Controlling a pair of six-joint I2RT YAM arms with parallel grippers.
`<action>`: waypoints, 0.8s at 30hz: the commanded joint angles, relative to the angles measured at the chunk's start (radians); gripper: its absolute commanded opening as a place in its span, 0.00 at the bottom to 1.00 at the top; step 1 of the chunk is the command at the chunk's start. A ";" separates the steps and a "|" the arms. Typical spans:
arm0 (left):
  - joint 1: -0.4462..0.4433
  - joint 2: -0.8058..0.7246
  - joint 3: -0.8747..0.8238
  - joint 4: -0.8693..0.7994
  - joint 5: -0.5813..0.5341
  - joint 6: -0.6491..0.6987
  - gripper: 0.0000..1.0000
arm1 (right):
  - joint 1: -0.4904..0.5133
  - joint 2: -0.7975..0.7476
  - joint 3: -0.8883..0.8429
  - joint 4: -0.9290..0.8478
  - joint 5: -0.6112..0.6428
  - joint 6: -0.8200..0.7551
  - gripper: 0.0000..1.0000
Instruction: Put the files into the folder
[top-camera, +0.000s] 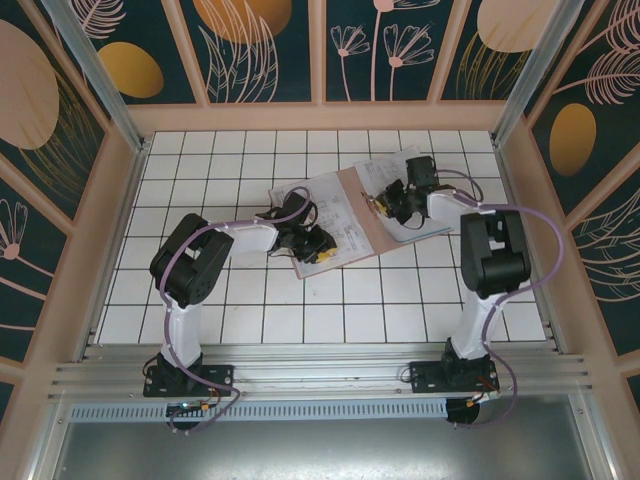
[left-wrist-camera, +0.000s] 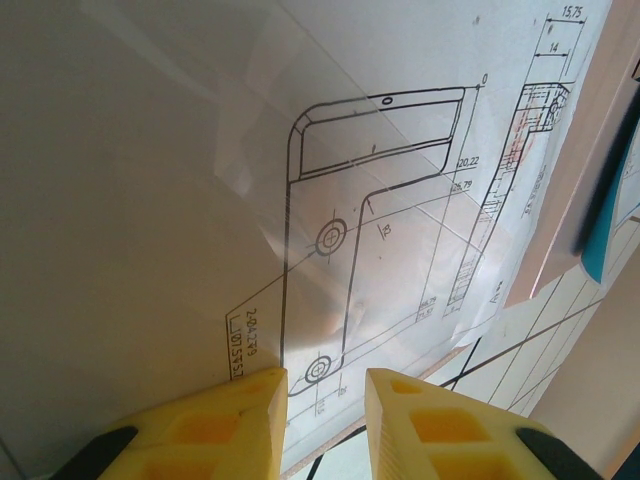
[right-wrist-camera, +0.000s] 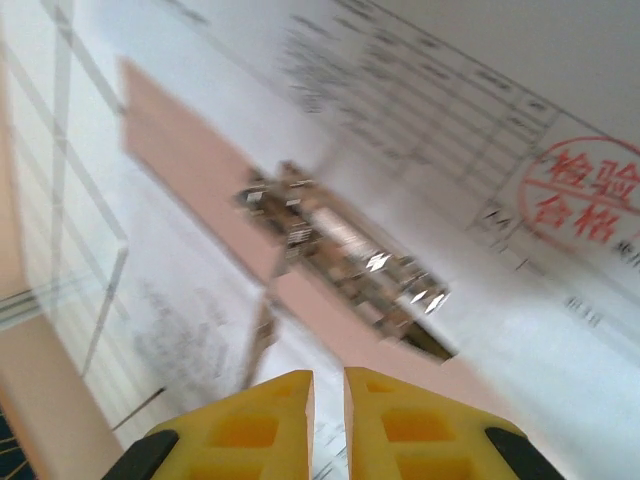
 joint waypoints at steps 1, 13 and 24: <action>0.003 -0.009 -0.023 -0.061 -0.018 0.010 0.29 | -0.001 -0.100 -0.038 -0.005 0.034 0.024 0.16; 0.003 -0.013 -0.040 -0.048 -0.019 0.005 0.29 | 0.042 -0.006 0.010 0.035 -0.062 0.095 0.37; 0.003 -0.013 -0.034 -0.053 -0.019 0.012 0.28 | 0.047 0.082 0.086 0.025 -0.031 0.085 0.29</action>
